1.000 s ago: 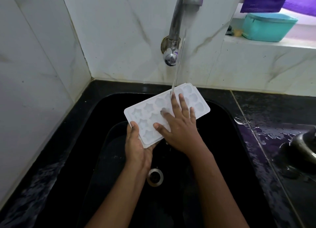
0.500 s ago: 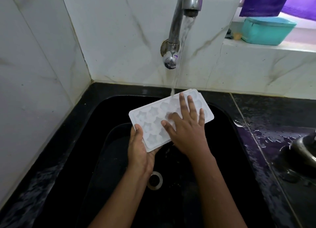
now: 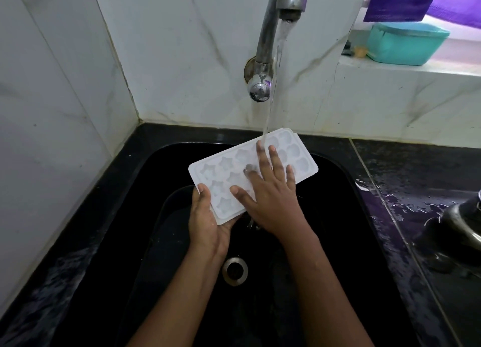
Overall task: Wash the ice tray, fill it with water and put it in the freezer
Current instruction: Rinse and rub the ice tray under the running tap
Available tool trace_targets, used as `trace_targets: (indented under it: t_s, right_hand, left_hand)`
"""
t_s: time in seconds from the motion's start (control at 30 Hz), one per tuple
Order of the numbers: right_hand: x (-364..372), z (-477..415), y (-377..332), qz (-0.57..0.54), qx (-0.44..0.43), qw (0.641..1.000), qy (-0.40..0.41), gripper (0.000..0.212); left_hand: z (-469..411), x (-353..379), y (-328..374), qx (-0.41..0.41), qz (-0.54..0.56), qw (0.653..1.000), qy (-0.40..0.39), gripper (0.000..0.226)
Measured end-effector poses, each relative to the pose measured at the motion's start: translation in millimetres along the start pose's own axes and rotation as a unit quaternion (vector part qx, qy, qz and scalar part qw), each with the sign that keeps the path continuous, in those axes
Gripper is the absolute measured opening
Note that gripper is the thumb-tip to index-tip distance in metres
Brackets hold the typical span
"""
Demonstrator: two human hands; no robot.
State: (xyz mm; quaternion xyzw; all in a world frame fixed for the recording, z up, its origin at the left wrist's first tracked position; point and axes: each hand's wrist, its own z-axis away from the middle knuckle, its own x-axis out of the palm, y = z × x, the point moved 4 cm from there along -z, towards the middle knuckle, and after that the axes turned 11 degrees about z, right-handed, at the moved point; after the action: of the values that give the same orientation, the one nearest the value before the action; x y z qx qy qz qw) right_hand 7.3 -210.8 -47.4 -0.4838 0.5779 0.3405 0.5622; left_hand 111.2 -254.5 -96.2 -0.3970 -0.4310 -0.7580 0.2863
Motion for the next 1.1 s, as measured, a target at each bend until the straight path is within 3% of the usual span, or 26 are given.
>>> trace_targets:
  t_s: [0.1, 0.23, 0.3, 0.43, 0.57, 0.73, 0.9, 1.0, 1.1]
  right_hand:
    - [-9, 1, 14, -0.033, 0.002, 0.998, -0.046, 0.051]
    - [-31, 4, 31, -0.051, 0.03, 0.998, 0.003, 0.025]
    - [-33, 4, 31, -0.04, 0.026, 0.999, -0.014, 0.018]
    - [-24, 5, 23, -0.005, 0.008, 0.998, -0.065, 0.023]
    - [-20, 4, 15, 0.045, 0.016, 0.998, -0.045, 0.026]
    - [-17, 4, 20, 0.033, 0.0, 0.994, -0.1, 0.031]
    - [-14, 7, 18, 0.051, 0.014, 0.996, -0.067, 0.032]
    - [-8, 4, 12, 0.024, -0.015, 0.994, -0.101, 0.046]
    - [-10, 5, 22, 0.013, 0.014, 0.993, -0.115, 0.049]
  left_hand:
    - [0, -1, 0, 0.005, -0.004, 1.0, 0.004, 0.035]
    - [2, -1, -1, -0.002, -0.005, 1.0, 0.015, 0.034]
    - [2, 0, 0, 0.002, -0.001, 1.0, 0.014, 0.035]
    - [0, -1, 2, 0.01, 0.003, 1.0, 0.008, 0.038]
    - [0, -1, 0, 0.008, -0.002, 1.0, 0.006, 0.037]
    - [0, -2, 1, 0.01, 0.003, 1.0, 0.007, 0.037]
    - [0, 0, -3, 0.001, 0.004, 1.0, 0.012, 0.034]
    - [-3, -3, 4, 0.02, 0.01, 1.0, 0.015, 0.033]
    - [-3, -5, 5, 0.025, 0.0, 1.0, 0.015, 0.031]
